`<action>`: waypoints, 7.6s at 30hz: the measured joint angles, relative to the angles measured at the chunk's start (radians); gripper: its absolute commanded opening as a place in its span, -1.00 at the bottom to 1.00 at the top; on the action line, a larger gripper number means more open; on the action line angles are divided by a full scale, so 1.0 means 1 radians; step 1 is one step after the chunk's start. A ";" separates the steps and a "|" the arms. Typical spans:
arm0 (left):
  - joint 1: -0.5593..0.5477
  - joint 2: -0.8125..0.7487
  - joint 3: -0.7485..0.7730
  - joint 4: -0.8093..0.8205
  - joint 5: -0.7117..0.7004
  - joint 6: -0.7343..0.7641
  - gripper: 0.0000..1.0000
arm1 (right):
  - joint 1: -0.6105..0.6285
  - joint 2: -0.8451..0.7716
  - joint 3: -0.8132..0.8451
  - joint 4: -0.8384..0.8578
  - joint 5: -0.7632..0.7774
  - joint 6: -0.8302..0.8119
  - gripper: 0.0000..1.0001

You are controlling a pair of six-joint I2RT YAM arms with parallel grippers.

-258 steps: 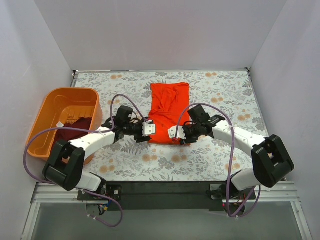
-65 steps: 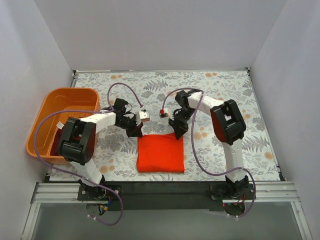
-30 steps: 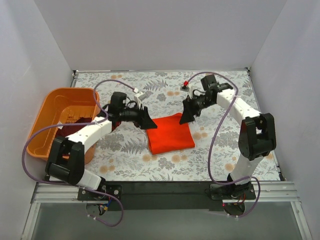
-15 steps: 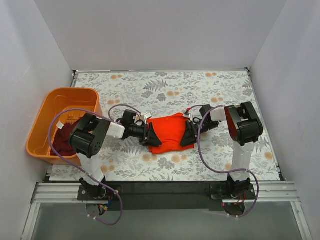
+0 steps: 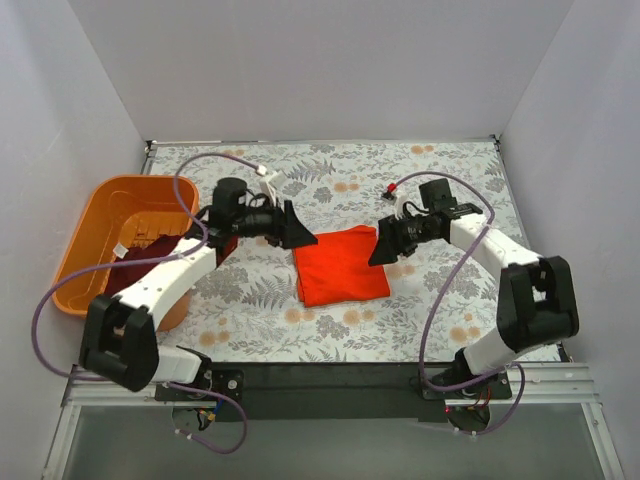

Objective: Fold and stack the t-shirts
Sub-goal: Fold the tshirt, then neatly place the folded tshirt to the corner, then reset both grippers

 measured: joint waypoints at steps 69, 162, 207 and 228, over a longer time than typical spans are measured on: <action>0.070 -0.143 0.178 -0.319 -0.497 0.307 0.22 | -0.395 0.463 0.635 -0.148 0.663 -0.381 0.64; 0.076 -0.235 0.172 -0.349 -0.512 0.325 0.23 | -0.323 0.530 0.533 0.058 1.002 0.045 0.85; 0.082 -0.167 0.179 -0.364 -0.510 0.332 0.42 | -0.405 0.766 0.881 0.101 0.851 -0.230 0.97; 0.109 0.084 0.534 -0.660 -0.408 0.304 0.79 | -0.409 0.015 0.639 -0.229 0.467 -0.311 0.97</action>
